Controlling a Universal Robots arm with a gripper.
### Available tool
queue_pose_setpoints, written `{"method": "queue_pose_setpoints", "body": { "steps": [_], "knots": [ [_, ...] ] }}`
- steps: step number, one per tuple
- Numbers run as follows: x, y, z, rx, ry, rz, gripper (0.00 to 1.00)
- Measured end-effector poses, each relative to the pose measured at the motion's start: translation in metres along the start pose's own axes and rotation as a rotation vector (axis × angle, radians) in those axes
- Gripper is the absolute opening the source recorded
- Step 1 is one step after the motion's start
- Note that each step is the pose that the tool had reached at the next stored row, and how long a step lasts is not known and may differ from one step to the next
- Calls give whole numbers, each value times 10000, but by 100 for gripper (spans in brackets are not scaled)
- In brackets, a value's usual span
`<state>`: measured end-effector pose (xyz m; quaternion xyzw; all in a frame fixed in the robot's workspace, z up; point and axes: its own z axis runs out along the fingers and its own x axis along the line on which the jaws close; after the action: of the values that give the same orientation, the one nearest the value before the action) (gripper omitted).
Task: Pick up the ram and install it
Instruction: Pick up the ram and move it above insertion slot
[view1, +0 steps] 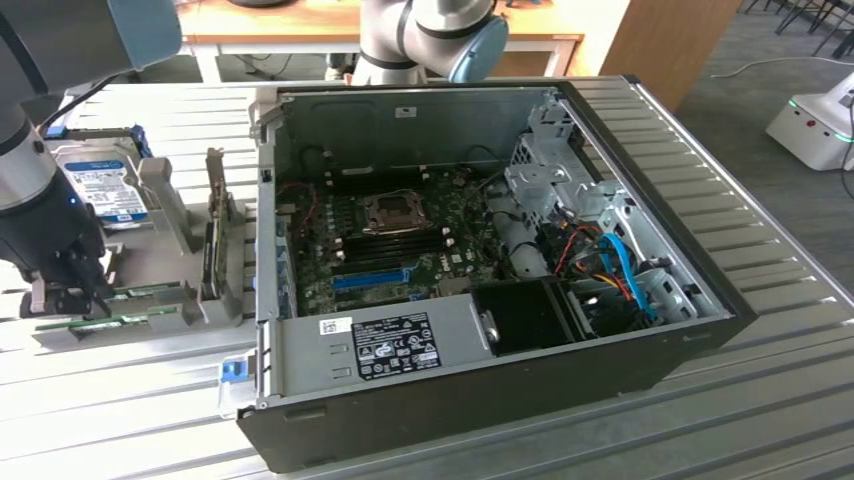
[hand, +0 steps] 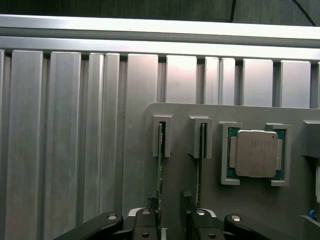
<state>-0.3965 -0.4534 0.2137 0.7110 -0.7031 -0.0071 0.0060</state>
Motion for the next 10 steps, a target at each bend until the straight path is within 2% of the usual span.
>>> {"method": "queue_pose_setpoints", "body": {
  "steps": [10],
  "knots": [
    [49,1,0,0,0,1,31]
  ]
}}
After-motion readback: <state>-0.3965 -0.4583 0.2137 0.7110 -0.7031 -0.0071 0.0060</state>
